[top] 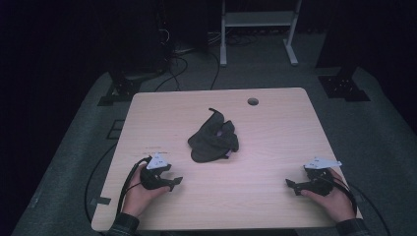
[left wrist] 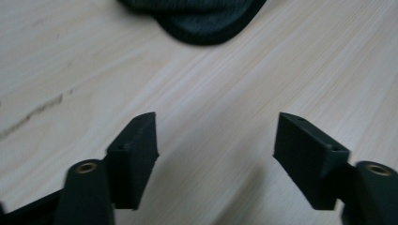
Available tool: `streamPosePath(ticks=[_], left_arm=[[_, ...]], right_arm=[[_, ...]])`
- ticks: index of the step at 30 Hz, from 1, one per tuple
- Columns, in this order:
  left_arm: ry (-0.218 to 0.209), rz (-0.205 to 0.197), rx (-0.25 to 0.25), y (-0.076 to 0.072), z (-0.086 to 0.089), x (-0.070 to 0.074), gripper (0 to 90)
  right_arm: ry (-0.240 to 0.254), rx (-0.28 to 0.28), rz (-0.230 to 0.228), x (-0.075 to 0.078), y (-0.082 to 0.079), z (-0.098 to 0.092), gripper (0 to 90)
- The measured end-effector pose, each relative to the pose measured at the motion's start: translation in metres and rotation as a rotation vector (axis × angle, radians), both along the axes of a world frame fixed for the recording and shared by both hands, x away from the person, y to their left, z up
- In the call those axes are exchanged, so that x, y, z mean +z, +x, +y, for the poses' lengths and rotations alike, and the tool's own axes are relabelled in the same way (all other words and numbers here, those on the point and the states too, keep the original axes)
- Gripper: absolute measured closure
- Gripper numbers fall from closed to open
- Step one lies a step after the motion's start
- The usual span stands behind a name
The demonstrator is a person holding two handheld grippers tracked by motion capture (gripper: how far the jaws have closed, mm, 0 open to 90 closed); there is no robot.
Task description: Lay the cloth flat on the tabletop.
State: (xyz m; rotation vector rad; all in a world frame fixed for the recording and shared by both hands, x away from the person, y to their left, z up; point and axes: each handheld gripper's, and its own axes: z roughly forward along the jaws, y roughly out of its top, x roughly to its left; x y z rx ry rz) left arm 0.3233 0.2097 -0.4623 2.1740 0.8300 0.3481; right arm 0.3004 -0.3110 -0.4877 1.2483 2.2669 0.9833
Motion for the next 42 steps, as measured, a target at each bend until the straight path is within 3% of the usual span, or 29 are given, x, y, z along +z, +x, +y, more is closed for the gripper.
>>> streamPosePath(ticks=[4, 8, 21, 34, 42], left_arm=[[-0.005, -0.017, -0.019, 0.001, -0.005, 0.007, 36.5], [-0.008, -0.007, -0.023, 0.008, -0.01, 0.011, 40.4], [-0.024, -0.049, -0.042, 0.045, -0.035, 0.03, 42.4], [-0.059, -0.065, -0.072, 0.077, -0.066, 0.038, 41.9], [-0.053, -0.061, -0.083, 0.098, -0.091, 0.035, 42.0]], right_arm=[[-0.001, 0.0, 0.0, 0.0, 0.0, 0.0, 6.6], [-0.001, 0.0, 0.001, 0.0, 0.0, 0.0, 6.5], [0.0, 0.0, 0.001, 0.0, 0.0, 0.0, 6.6], [-0.001, 0.001, 0.001, 0.0, 0.0, 0.0, 6.6], [0.0, 0.001, 0.001, 0.0, 0.0, 0.0, 6.6]])
